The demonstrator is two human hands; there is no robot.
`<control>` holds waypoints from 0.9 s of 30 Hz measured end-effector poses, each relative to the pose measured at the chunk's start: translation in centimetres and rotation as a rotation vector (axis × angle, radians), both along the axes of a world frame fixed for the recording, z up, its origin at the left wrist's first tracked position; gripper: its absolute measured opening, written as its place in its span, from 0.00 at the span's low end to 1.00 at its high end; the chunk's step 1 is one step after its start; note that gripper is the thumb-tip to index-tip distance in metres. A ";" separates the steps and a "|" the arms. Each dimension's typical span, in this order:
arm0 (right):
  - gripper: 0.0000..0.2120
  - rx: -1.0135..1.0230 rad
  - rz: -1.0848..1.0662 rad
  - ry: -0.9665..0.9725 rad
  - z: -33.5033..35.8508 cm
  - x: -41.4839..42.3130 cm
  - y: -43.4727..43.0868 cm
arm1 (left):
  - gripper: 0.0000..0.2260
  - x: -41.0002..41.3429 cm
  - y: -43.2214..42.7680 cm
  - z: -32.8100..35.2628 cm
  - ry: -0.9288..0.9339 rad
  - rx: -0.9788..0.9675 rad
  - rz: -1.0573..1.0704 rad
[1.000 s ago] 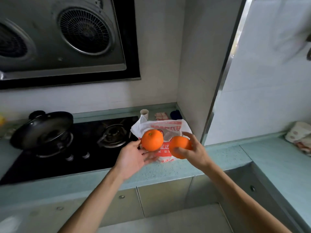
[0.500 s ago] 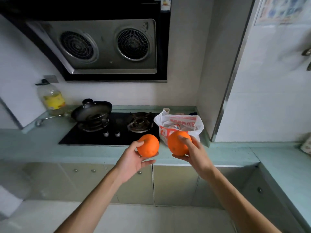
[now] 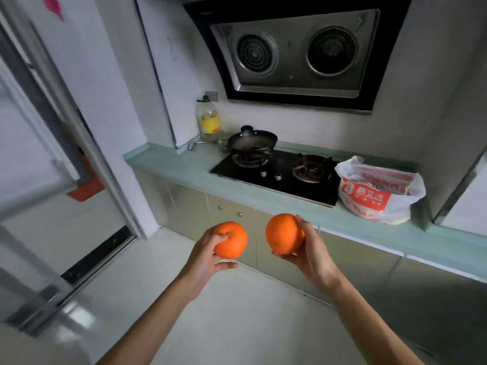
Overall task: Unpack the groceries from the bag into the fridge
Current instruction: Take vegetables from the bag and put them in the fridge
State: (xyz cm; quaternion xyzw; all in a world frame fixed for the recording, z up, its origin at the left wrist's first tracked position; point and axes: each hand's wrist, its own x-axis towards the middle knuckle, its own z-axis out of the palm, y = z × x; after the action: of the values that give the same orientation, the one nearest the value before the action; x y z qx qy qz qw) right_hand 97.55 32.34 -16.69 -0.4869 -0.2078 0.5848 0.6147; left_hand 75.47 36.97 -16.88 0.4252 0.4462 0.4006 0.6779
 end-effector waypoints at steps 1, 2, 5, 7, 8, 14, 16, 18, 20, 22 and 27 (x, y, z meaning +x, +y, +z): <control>0.12 -0.004 0.028 -0.005 -0.1 -1.8 0.4 | 0.10 -1.9 -0.4 0.1 -0.002 -0.008 0.036; 0.10 -0.008 0.063 -0.006 0.0 -4.1 1.0 | 0.10 -4.2 -0.8 0.3 0.000 -0.014 0.082; 0.12 -0.017 0.166 -0.005 0.1 -9.8 2.5 | 0.16 -10.0 -1.6 0.6 0.002 -0.027 0.201; 0.13 -0.012 0.239 -0.022 0.2 -14.1 3.5 | 0.18 -14.3 -2.0 0.6 0.024 -0.011 0.262; 0.13 -0.014 0.277 -0.026 0.2 -16.4 4.0 | 0.15 -16.6 -2.1 0.6 0.035 -0.001 0.294; 0.11 0.009 0.476 -0.044 1.0 -31.7 6.9 | 0.15 -31.7 -2.9 0.3 0.072 0.014 0.487; 0.11 0.033 0.541 -0.055 1.5 -37.1 7.6 | 0.21 -36.9 -3.5 0.6 0.095 0.038 0.542; 0.11 0.057 0.606 -0.072 1.9 -42.0 8.1 | 0.27 -41.5 -4.2 1.1 0.116 0.064 0.576; 0.08 0.077 0.668 -0.078 2.4 -47.1 8.4 | 0.24 -46.3 -5.1 1.7 0.114 0.098 0.610; 0.09 0.090 0.726 -0.082 2.8 -52.2 8.7 | 0.20 -50.9 -5.9 2.2 0.097 0.118 0.663; 0.07 0.093 0.870 -0.063 3.9 -63.9 8.5 | 0.19 -59.8 -9.0 3.1 0.026 0.114 0.837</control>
State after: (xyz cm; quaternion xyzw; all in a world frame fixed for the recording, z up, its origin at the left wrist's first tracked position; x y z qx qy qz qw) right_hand 33.61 40.89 -12.82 -0.3435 -0.4383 0.7641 0.3256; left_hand 15.71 27.96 -13.81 0.2493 0.5659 0.6600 0.4266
